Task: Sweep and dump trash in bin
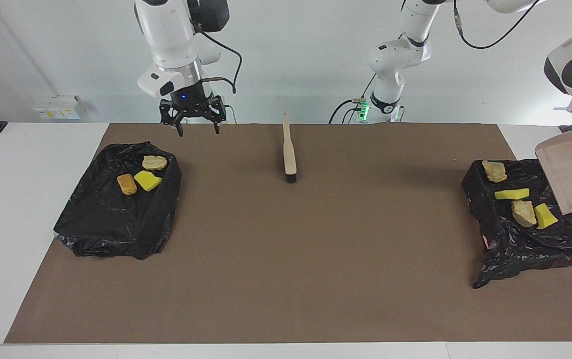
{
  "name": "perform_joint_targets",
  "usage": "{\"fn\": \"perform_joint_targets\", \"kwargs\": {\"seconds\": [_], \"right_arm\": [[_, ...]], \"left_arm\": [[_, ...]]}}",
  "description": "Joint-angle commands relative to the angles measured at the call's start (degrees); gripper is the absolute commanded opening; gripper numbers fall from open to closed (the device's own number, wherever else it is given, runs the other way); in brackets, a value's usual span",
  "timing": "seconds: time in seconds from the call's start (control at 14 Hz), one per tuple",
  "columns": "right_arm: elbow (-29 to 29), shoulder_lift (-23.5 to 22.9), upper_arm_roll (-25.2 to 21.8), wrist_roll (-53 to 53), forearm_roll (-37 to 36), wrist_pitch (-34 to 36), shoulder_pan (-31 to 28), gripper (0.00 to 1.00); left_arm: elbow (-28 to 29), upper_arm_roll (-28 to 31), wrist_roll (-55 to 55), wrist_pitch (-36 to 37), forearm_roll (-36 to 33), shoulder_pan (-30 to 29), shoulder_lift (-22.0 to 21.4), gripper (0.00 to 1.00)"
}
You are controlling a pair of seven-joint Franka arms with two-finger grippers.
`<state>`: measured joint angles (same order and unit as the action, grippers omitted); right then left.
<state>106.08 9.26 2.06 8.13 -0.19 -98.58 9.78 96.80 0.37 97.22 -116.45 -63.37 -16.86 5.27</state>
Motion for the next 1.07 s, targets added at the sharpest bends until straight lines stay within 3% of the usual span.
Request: {"fn": "perform_joint_targets", "kwargs": {"seconds": [0.0, 0.29, 0.5, 0.79, 1.0], "right_arm": [[-5.5, -1.2, -3.4, -2.5, -1.5, 4.7, -0.8, 1.0], [-9.4, -2.5, -7.2, -9.2, -0.9, 5.2, -4.8, 1.0], [-13.9, -5.2, -7.3, -12.8, -0.2, 9.1, -7.0, 1.0], [-13.4, -4.5, -7.5, -12.4, -0.3, 9.5, -6.8, 1.0], [-13.4, -4.4, -7.4, -12.4, -0.4, 9.4, -6.7, 1.0]], "left_arm": [[-0.2, 0.2, 1.8, -0.3, 3.5, 0.7, -1.5, 0.0], [-3.5, 0.2, -0.3, 4.9, 23.6, 1.6, -1.5, 0.0], [-3.4, -1.2, -8.4, 9.8, 26.7, 3.7, -1.8, 0.0], [-1.6, -1.9, -20.7, 15.9, 34.1, 8.1, -2.8, 0.0], [-0.5, -1.9, -35.9, 19.5, 39.7, 12.1, -2.6, 0.0]]}}
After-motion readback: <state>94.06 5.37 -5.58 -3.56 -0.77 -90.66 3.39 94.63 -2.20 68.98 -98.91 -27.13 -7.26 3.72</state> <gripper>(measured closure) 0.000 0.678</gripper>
